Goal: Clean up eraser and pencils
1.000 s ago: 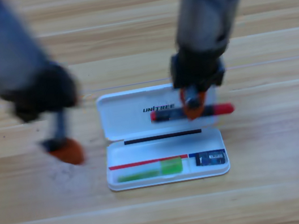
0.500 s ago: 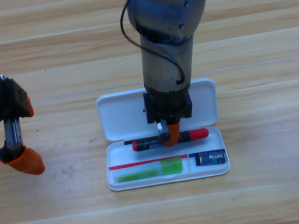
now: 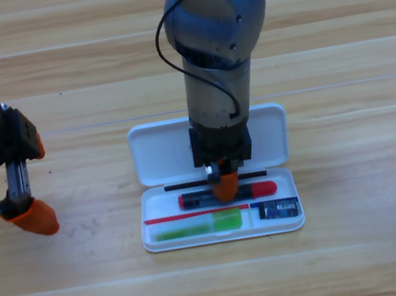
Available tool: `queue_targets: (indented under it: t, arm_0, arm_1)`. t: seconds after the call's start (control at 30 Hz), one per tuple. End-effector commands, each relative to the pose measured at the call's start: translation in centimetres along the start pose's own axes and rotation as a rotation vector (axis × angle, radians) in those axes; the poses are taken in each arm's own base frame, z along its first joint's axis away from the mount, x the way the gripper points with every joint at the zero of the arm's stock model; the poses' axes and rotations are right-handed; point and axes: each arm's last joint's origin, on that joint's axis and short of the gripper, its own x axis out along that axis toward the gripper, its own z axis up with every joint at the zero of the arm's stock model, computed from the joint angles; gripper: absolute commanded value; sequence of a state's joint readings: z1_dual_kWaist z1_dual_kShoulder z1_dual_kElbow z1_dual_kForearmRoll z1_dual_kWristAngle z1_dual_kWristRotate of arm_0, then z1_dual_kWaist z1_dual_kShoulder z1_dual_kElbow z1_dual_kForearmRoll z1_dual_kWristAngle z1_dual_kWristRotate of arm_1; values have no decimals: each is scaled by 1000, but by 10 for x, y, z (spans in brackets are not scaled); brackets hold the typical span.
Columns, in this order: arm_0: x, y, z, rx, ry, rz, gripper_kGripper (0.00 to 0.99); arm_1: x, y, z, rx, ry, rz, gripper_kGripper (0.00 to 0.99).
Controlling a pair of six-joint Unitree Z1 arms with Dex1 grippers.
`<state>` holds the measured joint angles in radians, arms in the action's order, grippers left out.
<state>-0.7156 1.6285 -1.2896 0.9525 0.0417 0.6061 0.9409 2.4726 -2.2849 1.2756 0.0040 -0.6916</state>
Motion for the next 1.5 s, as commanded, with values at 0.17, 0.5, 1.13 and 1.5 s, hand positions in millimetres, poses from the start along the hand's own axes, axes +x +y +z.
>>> queue_targets:
  t: [0.17, 0.5, 1.13, 1.5]
  arm_0:
    - [8, 2, -4, -35, 21, -17, 989]
    - [-5, 14, 5, -48, -43, 36, 887]
    - [104, 145, -3, -157, -380, -68, 0]
    - [145, 182, -20, -232, -377, -162, 0]
  arm_1:
    - [0, 6, -1, 24, 19, 15, 902]
    - [-87, 46, -19, 36, -100, 51, 930]
    - [-204, 165, -145, 169, -623, -45, 959]
    - [-191, 164, -135, 148, -618, 40, 959]
